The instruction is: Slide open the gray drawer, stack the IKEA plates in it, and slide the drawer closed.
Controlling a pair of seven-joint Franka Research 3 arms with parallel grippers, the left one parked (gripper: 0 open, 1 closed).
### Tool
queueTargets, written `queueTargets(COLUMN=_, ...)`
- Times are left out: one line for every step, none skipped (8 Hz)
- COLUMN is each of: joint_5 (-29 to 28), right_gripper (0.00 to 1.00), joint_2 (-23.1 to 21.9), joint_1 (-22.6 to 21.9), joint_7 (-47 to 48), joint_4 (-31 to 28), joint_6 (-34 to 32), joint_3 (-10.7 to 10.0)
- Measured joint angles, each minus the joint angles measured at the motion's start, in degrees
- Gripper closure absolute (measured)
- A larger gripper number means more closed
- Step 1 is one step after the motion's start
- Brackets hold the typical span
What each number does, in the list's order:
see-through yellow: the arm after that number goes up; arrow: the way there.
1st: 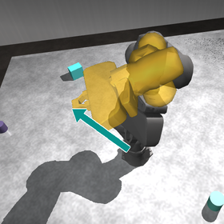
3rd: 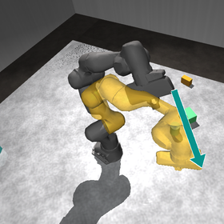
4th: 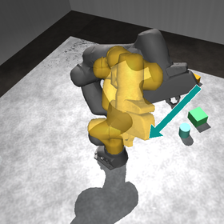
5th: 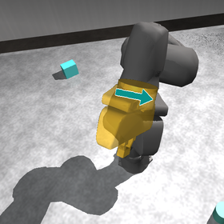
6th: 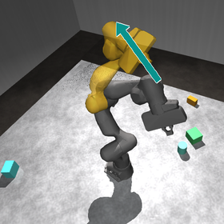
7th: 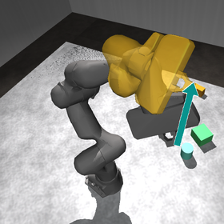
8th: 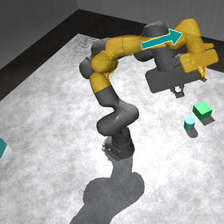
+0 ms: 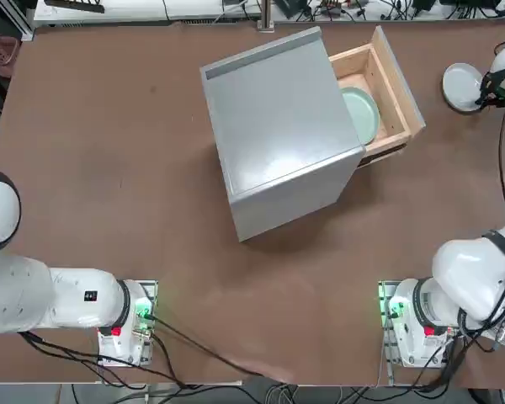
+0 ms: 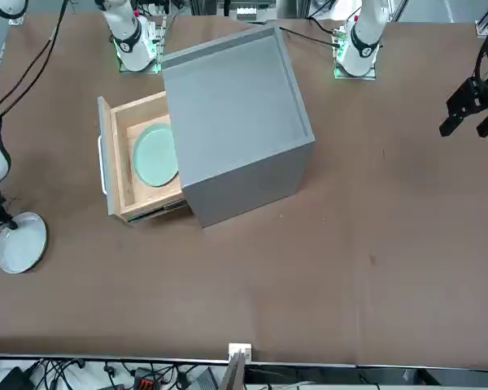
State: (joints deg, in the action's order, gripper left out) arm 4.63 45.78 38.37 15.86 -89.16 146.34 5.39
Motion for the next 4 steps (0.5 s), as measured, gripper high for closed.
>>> queueTargets(joint_5=0.00, right_gripper=1.00, joint_2=0.00, joint_1=0.24, joint_7=-0.66, joint_4=0.01, joint_6=0.01, joint_3=0.22)
queueTargets(joint_5=0.00, right_gripper=1.00, joint_2=-0.07, joint_1=1.38, joint_7=-2.29, joint_4=0.10, joint_6=-0.14, joint_3=1.51)
queueTargets(joint_5=0.00, right_gripper=1.00, joint_2=-0.40, joint_1=4.46, joint_7=-5.26, joint_4=0.37, joint_6=-2.37, joint_3=5.09)
queueTargets(joint_5=0.01, right_gripper=1.00, joint_2=-0.75, joint_1=9.32, joint_7=-9.03, joint_4=1.65, joint_6=-7.43, joint_3=10.71)
